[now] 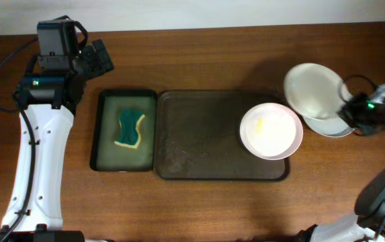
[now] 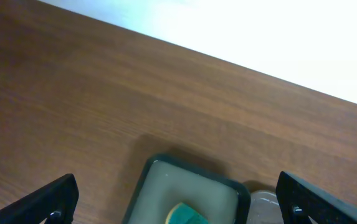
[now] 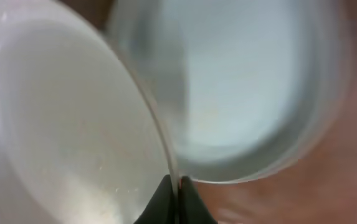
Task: Clean dirty plates on tray and stack at the side
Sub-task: 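Carry the white plate right and stack it on the pale blue plate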
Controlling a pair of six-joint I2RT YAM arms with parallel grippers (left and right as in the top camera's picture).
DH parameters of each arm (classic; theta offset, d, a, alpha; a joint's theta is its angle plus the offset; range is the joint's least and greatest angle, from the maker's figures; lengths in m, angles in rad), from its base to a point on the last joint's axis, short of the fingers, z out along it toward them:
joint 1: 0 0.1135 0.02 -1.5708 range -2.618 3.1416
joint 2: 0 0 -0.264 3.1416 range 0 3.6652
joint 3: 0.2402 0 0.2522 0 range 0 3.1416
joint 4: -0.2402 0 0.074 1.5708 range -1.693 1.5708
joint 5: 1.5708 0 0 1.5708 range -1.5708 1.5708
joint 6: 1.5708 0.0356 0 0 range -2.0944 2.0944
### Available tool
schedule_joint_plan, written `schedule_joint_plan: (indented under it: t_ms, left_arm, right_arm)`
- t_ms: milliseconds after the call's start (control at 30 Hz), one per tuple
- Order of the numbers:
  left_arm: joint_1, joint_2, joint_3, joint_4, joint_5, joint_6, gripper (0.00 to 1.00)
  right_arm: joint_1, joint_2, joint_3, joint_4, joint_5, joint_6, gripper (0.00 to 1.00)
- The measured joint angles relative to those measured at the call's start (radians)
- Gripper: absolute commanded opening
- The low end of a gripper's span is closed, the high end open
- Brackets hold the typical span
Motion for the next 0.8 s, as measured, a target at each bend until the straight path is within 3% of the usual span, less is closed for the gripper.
schedule_joint_plan:
  t_ms: [200,800]
  left_arm:
    - [0.000,0.000,0.000,0.000,0.000,0.000,0.99]
    - [0.000,0.000,0.000,0.000,0.000,0.000,0.99]
  right_arm:
    - [-0.151,0.000,0.000,-0.025,0.049,-0.064,0.04]
    - [-0.082,0.000,0.000,0.027,0.248,-0.109,0.04]
